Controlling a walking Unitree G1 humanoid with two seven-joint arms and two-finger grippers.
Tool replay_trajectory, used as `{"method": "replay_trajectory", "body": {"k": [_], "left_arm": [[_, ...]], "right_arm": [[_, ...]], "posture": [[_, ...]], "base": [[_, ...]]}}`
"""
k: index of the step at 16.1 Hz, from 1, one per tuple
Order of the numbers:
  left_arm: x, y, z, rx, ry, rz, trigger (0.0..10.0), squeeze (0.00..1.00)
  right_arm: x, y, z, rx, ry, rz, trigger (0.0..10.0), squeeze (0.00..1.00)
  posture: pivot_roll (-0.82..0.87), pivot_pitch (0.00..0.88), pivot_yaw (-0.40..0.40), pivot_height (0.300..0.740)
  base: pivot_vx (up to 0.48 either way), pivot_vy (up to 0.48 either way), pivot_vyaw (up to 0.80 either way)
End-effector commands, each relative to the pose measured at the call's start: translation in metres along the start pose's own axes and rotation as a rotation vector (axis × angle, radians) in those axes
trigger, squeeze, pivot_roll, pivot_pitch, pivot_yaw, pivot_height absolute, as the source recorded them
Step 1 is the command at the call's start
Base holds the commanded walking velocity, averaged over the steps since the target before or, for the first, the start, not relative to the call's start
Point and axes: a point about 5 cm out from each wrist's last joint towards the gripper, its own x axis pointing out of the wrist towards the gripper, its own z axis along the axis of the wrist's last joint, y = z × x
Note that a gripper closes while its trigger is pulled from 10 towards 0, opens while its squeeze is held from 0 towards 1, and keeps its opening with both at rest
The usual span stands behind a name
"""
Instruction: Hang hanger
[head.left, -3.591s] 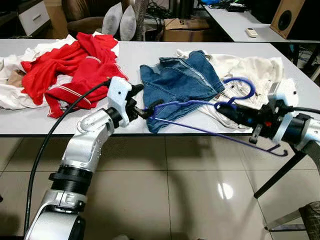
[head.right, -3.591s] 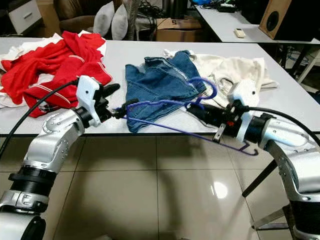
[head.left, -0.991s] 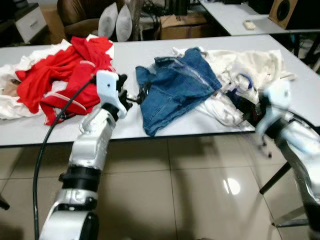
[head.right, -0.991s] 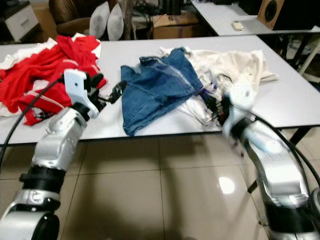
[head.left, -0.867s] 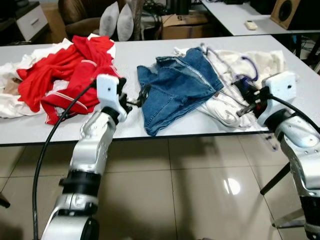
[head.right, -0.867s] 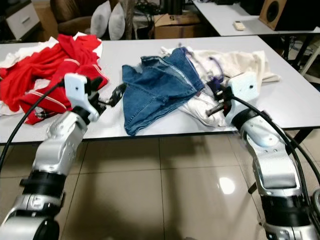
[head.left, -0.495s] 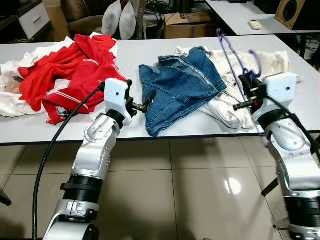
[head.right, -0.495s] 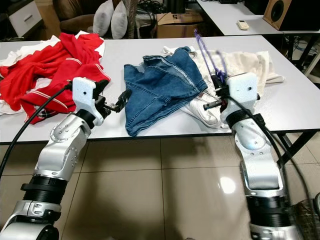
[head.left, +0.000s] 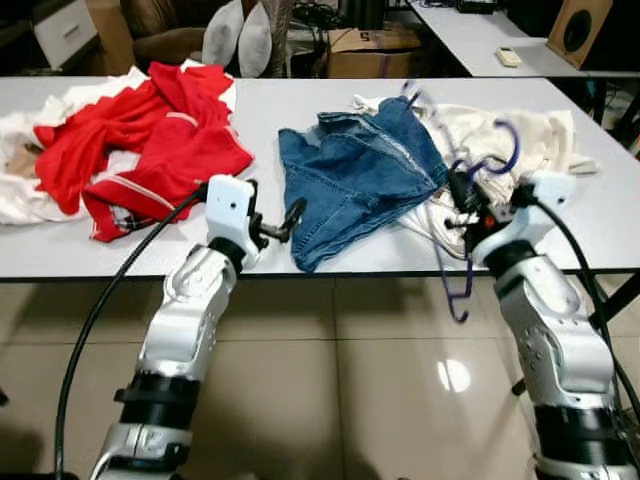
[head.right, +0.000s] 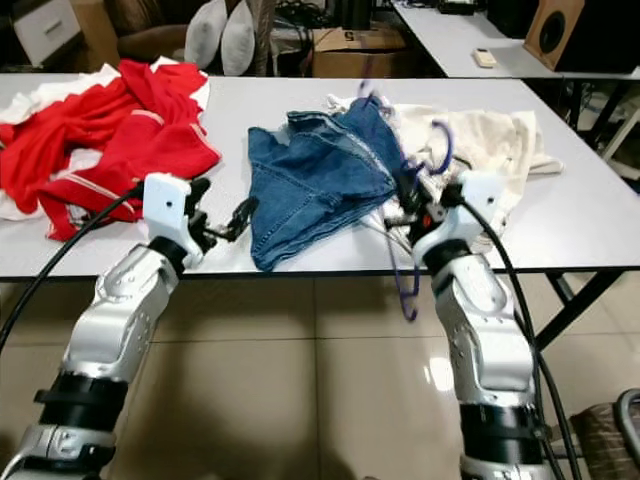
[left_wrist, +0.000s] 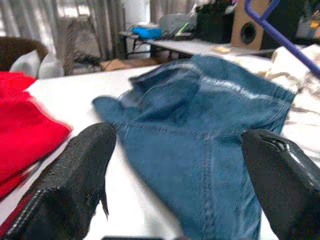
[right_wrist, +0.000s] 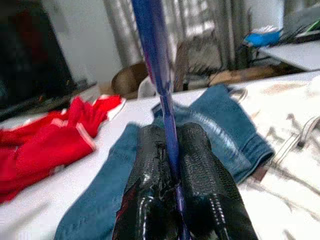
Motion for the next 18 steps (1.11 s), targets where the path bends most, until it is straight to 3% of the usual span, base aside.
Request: {"method": "replay_trajectory", "body": {"k": [1,2,3,5,6,8,12,17,18], "left_arm": [[-0.003,0.001,0.001,0.025,0.016,0.011,10.0,0.67],[-0.006,0.001,0.0,0.038,0.023,0.016,10.0,0.56],[-0.008,0.002,0.0,0.046,0.026,0.02,10.0,0.56],[-0.017,0.003,-0.013,0.081,0.078,0.052,10.0,0.13],[-0.018,0.002,-0.014,0.081,0.083,0.051,10.0,0.0],[-0.019,0.001,-0.015,0.089,0.09,0.048,10.0,0.0],[-0.016,0.0,-0.019,0.102,0.089,0.085,10.0,0.0],[-0.013,0.001,-0.033,0.123,0.12,0.12,10.0,0.0],[-0.015,0.002,-0.041,0.079,0.124,0.141,10.0,0.0]], "right_arm": [[-0.005,-0.001,0.005,0.012,-0.003,0.037,10.0,0.0],[-0.007,-0.001,0.003,0.008,0.007,0.047,10.0,0.0],[-0.008,-0.001,0.003,0.0,0.01,0.051,10.0,0.0],[-0.012,-0.006,-0.004,-0.079,0.05,0.008,10.0,0.0],[-0.012,-0.007,-0.005,-0.099,0.053,-0.012,10.0,0.0],[-0.016,-0.006,-0.007,-0.133,0.049,-0.033,10.0,0.0],[-0.022,-0.007,-0.008,-0.096,-0.031,-0.107,10.0,0.0],[-0.018,-0.025,-0.036,-0.173,-0.006,-0.197,10.0,0.0],[-0.015,-0.023,-0.041,-0.164,-0.012,-0.182,10.0,0.0]], "posture": [[-0.1,0.0,-0.028,0.74],[-0.1,0.0,-0.033,0.74],[-0.1,0.0,-0.034,0.74],[-0.11,0.0,-0.026,0.74],[-0.12,0.0,-0.023,0.74],[-0.12,0.0,-0.017,0.74],[-0.13,0.0,0.007,0.74],[-0.14,0.0,0.028,0.74],[-0.15,0.0,0.033,0.74]], "base": [[0.0,0.0,0.0],[0.0,0.0,0.0],[0.0,0.0,0.0],[0.0,0.0,0.0],[0.0,0.0,0.0],[0.0,0.0,0.0],[0.0,0.0,0.0],[0.0,0.0,0.0],[0.0,0.0,0.0]]}}
